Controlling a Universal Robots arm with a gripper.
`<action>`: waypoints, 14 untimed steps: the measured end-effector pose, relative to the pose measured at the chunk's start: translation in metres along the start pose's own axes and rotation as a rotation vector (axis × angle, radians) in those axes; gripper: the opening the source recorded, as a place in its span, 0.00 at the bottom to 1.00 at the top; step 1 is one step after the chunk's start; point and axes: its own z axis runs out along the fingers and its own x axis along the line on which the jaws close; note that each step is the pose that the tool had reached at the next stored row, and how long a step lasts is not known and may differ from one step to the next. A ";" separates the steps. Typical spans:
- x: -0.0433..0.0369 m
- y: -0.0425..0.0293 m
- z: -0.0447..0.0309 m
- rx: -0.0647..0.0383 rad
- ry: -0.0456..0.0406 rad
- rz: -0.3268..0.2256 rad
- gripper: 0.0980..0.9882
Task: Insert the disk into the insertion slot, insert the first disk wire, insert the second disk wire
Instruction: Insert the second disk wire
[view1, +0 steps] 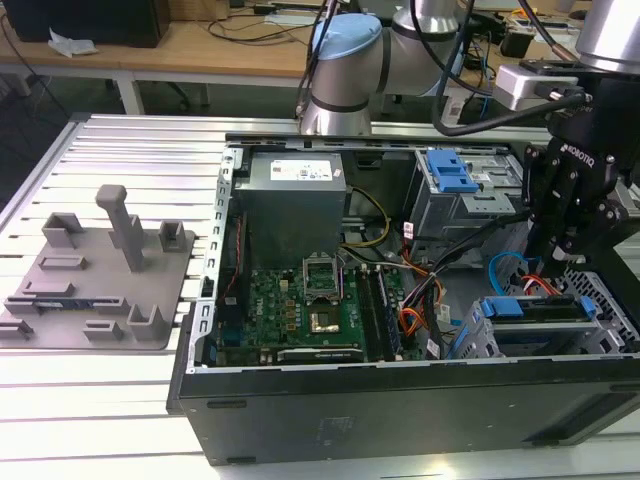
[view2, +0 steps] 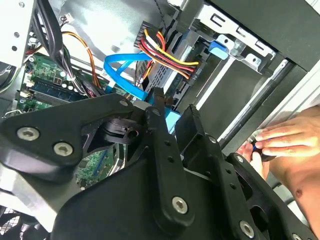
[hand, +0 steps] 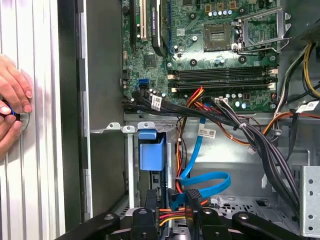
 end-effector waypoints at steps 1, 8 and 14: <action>-0.0010 0.0002 0.0000 0.000 0.0025 -0.001 0.30; -0.0042 0.0012 0.0006 0.006 0.0219 -0.027 0.30; -0.0067 0.0018 0.0013 0.008 0.0299 -0.034 0.30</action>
